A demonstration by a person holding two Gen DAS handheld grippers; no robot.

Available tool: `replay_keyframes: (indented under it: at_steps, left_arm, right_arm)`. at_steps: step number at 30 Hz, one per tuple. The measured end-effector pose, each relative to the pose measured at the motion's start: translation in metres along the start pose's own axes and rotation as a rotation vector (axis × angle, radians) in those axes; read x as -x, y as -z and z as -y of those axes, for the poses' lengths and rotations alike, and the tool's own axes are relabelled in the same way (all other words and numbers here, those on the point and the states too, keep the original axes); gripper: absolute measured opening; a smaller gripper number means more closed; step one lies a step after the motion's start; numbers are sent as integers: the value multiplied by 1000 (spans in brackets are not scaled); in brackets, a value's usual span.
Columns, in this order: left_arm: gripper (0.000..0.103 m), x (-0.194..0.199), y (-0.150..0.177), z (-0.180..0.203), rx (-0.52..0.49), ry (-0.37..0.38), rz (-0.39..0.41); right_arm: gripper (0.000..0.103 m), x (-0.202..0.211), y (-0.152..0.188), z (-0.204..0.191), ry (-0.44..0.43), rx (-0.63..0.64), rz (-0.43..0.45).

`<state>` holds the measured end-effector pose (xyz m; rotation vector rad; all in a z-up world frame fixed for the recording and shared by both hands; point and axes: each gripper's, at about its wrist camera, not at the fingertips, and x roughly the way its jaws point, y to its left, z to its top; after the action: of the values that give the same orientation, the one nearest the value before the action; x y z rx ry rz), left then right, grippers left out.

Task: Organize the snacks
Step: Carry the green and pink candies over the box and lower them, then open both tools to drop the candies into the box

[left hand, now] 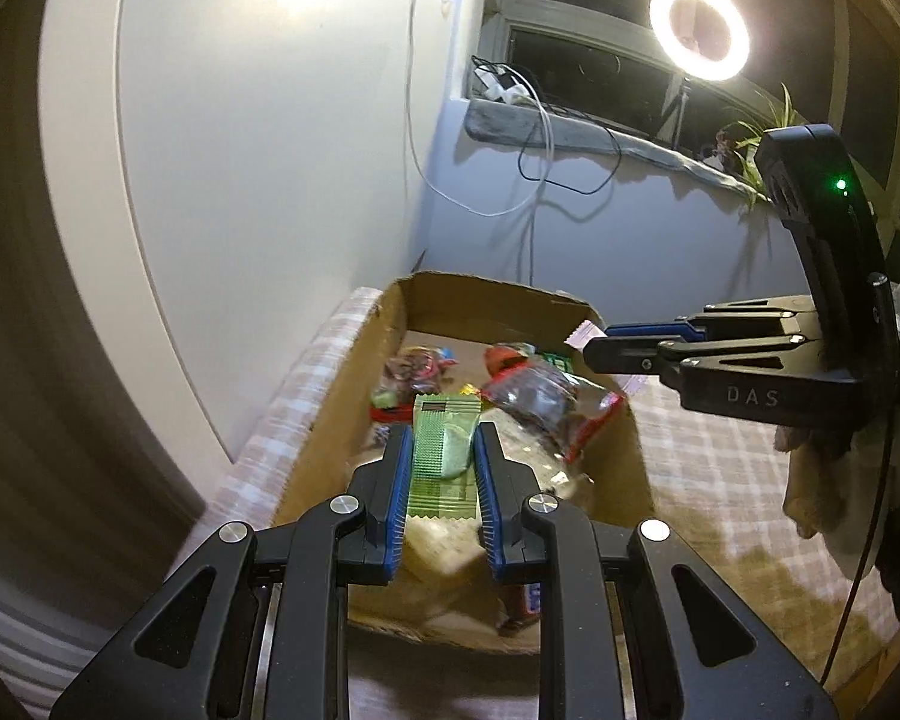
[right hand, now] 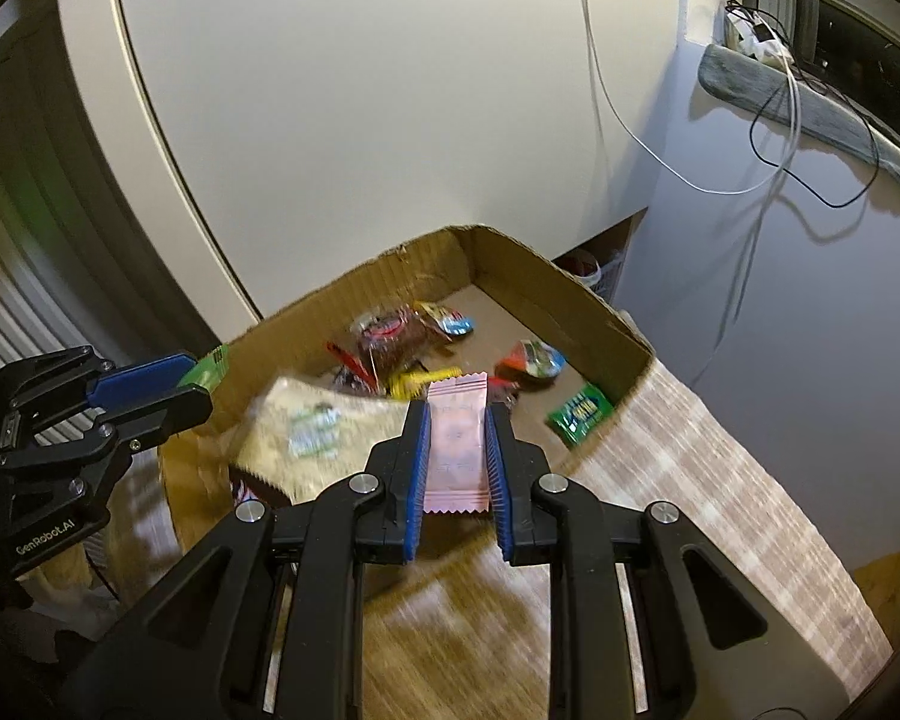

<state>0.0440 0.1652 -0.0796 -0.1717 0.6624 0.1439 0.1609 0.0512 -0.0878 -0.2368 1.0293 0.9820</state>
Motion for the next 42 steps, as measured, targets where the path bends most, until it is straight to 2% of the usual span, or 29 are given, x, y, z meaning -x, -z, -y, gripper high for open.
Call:
replay_keyframes:
  at_steps: [10, 26, 28, 30, 32, 35, 36, 37, 38, 40, 41, 42]
  left_arm:
    - [19, -11, -7, -5, 5, 10, -14]
    - [21, -16, -12, -3, -13, 3, -28]
    - [25, -16, -13, -4, -12, 0, -29]
    - [31, -16, -13, -4, -12, -2, -27]
    - [32, -16, -13, -4, -15, -5, -27]
    - [34, -15, -12, -5, -18, -10, -27]
    - [43, -14, -12, -5, -18, -12, -27]
    - [51, -14, -12, -5, -17, -14, -25]
    - [53, -13, -12, -5, -17, -15, -23]
    - [58, -11, -12, -5, -24, -17, -21]
    - [61, -10, -11, -5, -28, -19, -22]
    - [69, -9, -11, -4, -30, -22, -23]
  right_arm:
    - [19, -24, -11, -2, -2, -12, -19]
    - [19, -33, -10, 7, -1, -24, -36]
    - [20, -33, -10, 6, 2, -18, -37]
    - [27, -33, -10, 6, 7, -17, -37]
    - [45, -32, -10, 5, 12, -18, -30]
    - [49, -30, -10, 5, 13, -17, -23]
    - [49, -29, -10, 5, 14, -16, -23]
    - [54, -29, -10, 4, 16, -16, -23]
    - [64, -28, -10, 4, 19, -16, -22]
    - [74, -26, -10, 4, 31, -16, -9]
    - [78, -25, -10, 4, 35, -17, -2]
    - [79, -23, -10, 5, 38, -20, 2]
